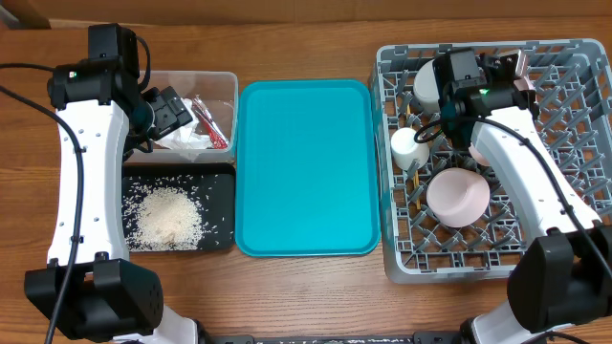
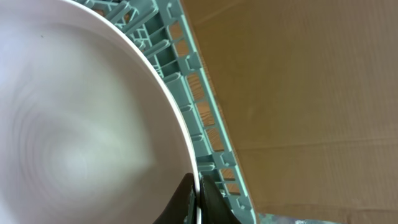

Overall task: Sort waste into correct bins and load items into the dishwasher
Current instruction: 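Lift the pink plate and carry it right into the dish rack, then stand the pink plate upright in the rack and release it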

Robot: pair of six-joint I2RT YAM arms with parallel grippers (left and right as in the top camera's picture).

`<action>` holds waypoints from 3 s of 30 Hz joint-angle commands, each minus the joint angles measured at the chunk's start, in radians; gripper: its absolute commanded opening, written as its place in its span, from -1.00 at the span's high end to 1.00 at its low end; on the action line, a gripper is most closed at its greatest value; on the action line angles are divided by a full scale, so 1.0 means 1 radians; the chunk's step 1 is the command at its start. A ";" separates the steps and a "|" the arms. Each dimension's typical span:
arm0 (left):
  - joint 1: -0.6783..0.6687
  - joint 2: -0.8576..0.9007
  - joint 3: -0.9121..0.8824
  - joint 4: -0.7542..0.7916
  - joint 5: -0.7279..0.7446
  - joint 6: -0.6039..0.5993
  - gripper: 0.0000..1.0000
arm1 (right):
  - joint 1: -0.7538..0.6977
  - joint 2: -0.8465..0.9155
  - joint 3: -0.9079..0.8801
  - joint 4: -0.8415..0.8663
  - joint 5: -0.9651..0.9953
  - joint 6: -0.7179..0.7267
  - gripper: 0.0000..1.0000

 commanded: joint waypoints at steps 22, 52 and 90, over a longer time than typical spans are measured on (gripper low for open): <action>0.004 -0.003 0.022 0.001 -0.003 0.001 -1.00 | 0.020 -0.048 0.095 0.058 -0.216 -0.005 -1.00; 0.004 -0.003 0.022 0.001 -0.003 0.001 -1.00 | 0.043 -0.162 0.175 0.036 -1.296 -0.004 -1.00; 0.004 -0.003 0.022 0.001 -0.003 0.001 -1.00 | -0.107 -1.226 -0.209 0.082 -1.112 -0.005 -1.00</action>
